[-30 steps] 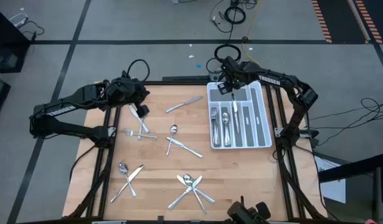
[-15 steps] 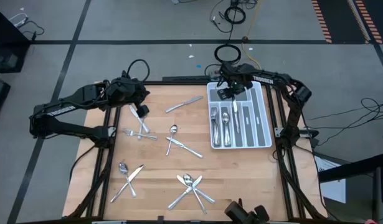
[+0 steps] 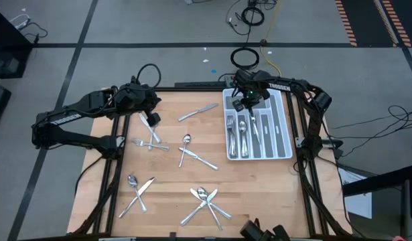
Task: Sort silverware
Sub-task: Put the silver table knife into the silverware tray
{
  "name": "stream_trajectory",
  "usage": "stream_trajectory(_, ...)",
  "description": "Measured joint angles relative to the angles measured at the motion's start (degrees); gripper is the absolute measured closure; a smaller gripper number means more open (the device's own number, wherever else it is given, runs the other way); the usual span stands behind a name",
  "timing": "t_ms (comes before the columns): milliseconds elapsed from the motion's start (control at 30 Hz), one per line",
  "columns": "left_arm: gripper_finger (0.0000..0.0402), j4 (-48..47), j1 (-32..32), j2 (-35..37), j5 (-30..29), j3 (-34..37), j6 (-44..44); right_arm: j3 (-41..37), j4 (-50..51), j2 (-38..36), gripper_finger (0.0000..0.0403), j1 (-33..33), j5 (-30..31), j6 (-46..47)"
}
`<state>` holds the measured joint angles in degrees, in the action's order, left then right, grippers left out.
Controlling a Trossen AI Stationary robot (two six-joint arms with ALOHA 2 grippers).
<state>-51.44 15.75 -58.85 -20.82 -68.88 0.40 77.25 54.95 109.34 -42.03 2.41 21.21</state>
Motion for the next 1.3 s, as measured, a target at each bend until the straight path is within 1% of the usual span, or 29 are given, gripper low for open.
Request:
stream_trajectory(200,0.0388,-0.06,0.0,0.0,0.0,0.0,0.0,-0.02,1.65,-2.39,0.0384,1.35,0.23,-0.26)
stream_trajectory(433,0.0388,-0.07,0.0,0.0,0.0,-0.02,0.0,-0.11,6.04,-6.15,0.0384,1.86,-2.79,0.7)
stream_trajectory(500,0.0388,-0.07,0.0,0.0,0.0,0.0,-0.01,-0.11,7.8,-7.19,0.0387,2.25,-1.58,0.62)
stream_trajectory(567,0.0388,-0.06,0.0,0.0,0.0,0.0,0.0,-0.28,9.25,-7.78,0.0391,2.54,-1.88,2.27)
stream_trajectory(867,0.0388,-0.04,0.0,0.0,0.0,0.0,0.0,-0.19,9.56,-7.9,0.0391,5.63,-2.62,9.1)
stream_trajectory(1000,0.0388,-0.04,-0.02,0.0,0.0,0.0,0.0,-0.19,9.88,-7.9,0.0391,6.65,-3.9,12.93)
stream_trajectory(1100,0.0388,-0.04,0.0,0.0,0.0,0.0,0.0,-0.19,8.95,-7.9,0.0391,7.63,-3.91,16.29)
stream_trajectory(1300,0.0388,-0.08,-0.01,0.0,0.0,0.0,-0.01,-0.46,6.93,-7.9,0.0391,8.7,-3.83,19.3)
